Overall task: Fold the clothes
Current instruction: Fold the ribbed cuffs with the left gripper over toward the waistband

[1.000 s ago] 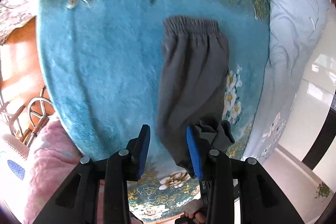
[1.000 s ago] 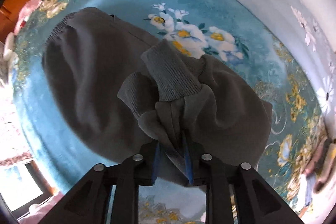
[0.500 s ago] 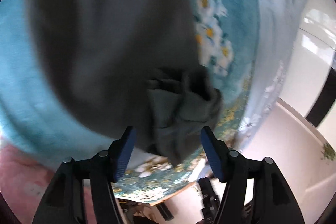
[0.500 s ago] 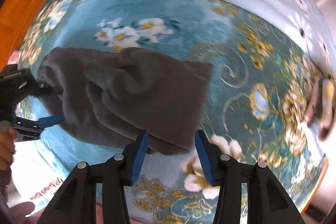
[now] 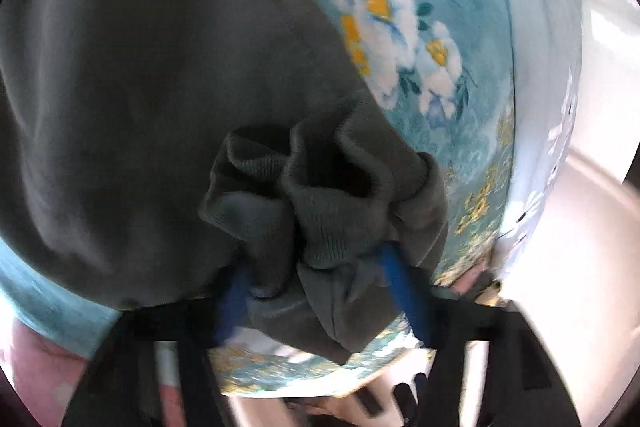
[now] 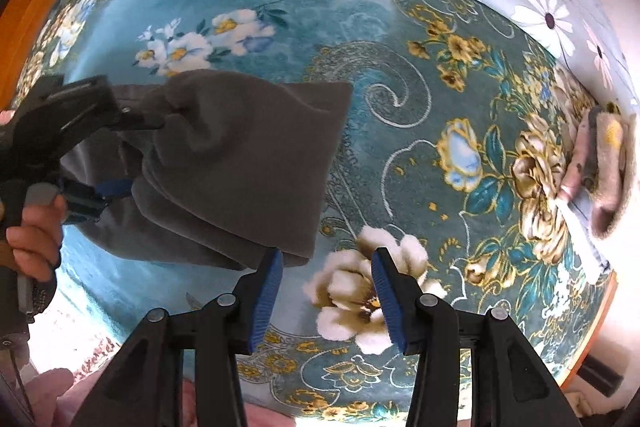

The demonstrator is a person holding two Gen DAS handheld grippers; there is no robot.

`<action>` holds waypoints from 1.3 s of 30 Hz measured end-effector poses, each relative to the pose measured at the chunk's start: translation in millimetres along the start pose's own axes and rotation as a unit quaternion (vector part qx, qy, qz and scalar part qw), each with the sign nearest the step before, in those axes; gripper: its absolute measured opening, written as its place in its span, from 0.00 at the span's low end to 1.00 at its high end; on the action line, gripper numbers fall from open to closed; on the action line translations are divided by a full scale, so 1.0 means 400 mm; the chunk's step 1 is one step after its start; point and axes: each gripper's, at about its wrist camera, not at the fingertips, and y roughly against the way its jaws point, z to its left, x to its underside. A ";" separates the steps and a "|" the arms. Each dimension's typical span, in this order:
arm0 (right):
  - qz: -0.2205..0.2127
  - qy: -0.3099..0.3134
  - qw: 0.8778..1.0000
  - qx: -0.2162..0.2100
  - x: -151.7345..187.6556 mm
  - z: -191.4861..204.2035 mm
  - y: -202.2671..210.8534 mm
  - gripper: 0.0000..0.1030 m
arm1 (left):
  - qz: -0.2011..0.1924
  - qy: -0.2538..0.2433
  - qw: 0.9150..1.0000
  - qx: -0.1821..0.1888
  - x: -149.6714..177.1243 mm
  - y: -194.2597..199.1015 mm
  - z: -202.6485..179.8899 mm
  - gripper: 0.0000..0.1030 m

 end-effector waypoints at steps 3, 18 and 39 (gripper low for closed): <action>0.002 0.003 1.000 -0.006 -0.005 0.014 -0.005 0.49 | -0.020 -0.080 0.996 -0.015 0.028 0.036 -0.055 0.20; 0.027 -0.020 0.998 -0.058 -0.053 0.046 -0.065 0.49 | -0.032 0.010 0.999 0.036 0.017 0.075 0.131 0.42; 0.055 -0.054 0.995 -0.059 -0.048 -0.019 -0.106 0.49 | -0.045 -0.127 0.991 0.006 0.031 0.082 -0.096 0.15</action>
